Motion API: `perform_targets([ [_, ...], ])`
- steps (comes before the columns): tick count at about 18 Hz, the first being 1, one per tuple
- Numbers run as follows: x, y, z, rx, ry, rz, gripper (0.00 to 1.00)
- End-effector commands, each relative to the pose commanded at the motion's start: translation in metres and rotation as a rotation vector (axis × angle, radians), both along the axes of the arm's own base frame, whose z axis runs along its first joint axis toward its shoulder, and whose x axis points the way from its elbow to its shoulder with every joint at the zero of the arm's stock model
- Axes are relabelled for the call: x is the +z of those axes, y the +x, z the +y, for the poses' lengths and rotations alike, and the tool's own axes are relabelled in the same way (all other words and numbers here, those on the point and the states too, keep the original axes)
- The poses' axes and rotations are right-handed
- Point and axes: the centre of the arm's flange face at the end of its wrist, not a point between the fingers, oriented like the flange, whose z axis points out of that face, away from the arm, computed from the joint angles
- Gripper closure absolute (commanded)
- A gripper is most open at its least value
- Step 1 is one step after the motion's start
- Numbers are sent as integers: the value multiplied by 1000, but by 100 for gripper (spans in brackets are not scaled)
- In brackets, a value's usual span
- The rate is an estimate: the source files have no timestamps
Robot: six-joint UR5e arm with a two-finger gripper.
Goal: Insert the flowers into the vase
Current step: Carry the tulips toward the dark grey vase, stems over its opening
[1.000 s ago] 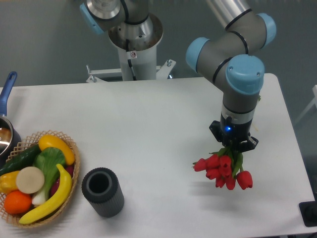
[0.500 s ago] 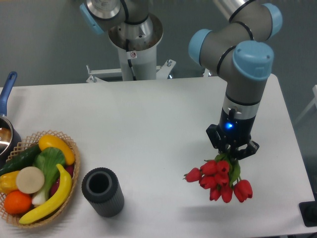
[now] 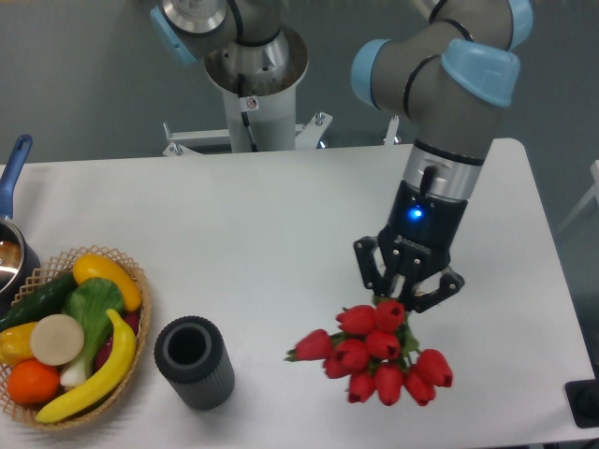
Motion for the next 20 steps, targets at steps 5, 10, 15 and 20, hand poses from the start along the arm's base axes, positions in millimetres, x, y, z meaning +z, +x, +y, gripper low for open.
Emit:
perform_targets([
  [5,13,31,22,-111,148,-109,100],
  [10,7,40,22,-164,245,-183,98],
  [15,16,56,26,-269,372,-278,96],
  [20,17,77,39,-330,404,-321,95],
])
